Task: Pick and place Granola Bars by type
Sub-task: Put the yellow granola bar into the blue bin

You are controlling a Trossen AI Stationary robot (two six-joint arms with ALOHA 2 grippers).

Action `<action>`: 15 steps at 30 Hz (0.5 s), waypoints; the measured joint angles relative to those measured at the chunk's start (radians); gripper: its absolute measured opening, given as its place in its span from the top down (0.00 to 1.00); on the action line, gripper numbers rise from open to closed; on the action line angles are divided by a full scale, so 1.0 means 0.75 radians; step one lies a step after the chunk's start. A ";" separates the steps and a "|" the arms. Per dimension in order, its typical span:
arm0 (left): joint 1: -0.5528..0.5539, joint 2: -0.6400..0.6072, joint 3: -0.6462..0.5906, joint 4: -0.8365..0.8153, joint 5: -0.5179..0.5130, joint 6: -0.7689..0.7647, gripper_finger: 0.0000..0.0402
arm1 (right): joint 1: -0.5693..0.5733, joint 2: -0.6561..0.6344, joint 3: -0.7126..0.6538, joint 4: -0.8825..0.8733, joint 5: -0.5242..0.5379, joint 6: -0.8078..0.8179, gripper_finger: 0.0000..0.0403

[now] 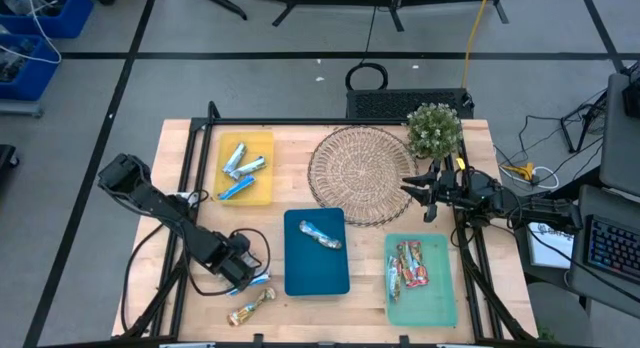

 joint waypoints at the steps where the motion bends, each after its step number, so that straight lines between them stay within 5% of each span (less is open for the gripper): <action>1: 0.000 0.000 0.000 -0.005 -0.013 0.000 0.78 | 0.000 0.000 0.000 0.000 0.000 0.000 0.75; 9: 0.000 0.000 -0.011 -0.057 -0.056 0.000 0.79 | 0.000 0.000 -0.001 0.000 0.000 0.000 0.75; 15: 0.000 0.000 -0.033 -0.056 -0.057 0.009 0.97 | 0.000 0.000 0.000 0.000 0.000 0.000 0.75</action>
